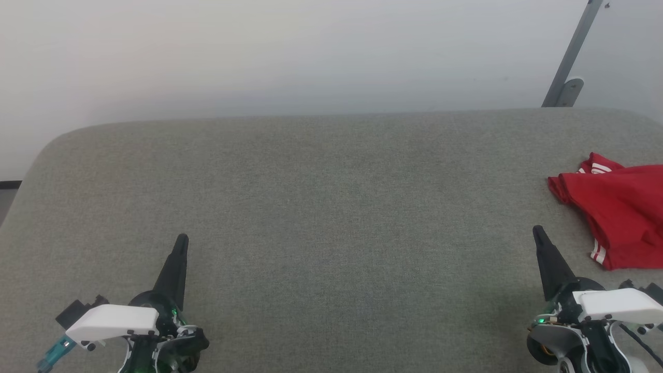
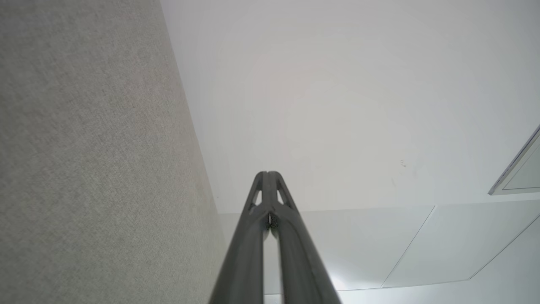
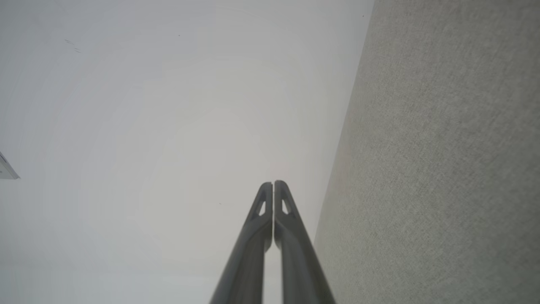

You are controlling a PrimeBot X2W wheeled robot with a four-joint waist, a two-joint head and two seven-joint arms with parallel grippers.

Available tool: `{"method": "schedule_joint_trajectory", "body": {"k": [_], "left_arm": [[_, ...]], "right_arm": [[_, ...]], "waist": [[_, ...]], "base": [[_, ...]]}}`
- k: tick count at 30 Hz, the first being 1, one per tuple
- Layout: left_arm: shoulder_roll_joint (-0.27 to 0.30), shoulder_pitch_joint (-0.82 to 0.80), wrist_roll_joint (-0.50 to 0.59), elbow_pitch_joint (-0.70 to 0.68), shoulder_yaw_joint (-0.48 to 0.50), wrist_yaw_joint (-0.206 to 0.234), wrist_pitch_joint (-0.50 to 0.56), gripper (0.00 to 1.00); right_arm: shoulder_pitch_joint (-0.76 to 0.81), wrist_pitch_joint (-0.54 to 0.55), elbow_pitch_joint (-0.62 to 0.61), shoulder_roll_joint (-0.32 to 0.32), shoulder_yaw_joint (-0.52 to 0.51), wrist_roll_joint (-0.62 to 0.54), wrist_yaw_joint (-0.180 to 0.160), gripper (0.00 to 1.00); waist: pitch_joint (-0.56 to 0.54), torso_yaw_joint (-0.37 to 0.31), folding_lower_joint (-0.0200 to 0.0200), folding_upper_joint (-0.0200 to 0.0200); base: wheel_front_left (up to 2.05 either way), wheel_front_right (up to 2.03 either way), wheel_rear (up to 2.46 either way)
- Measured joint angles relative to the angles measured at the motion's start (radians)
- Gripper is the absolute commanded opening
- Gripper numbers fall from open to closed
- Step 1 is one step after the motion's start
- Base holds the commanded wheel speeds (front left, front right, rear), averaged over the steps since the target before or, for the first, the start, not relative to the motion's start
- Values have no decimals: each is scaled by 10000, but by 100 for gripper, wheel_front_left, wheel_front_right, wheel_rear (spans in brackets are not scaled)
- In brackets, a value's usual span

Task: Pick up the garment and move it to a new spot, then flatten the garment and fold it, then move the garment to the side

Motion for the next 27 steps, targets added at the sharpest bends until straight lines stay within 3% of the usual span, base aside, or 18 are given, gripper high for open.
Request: {"method": "schedule_joint_trajectory", "body": {"k": [27], "left_arm": [[0,0,0,0,0,0,0,0]], "right_arm": [[-1,0,0,0,0,0,0,0]], "waist": [[0,0,1,0]], "base": [[0,0,0]]}}
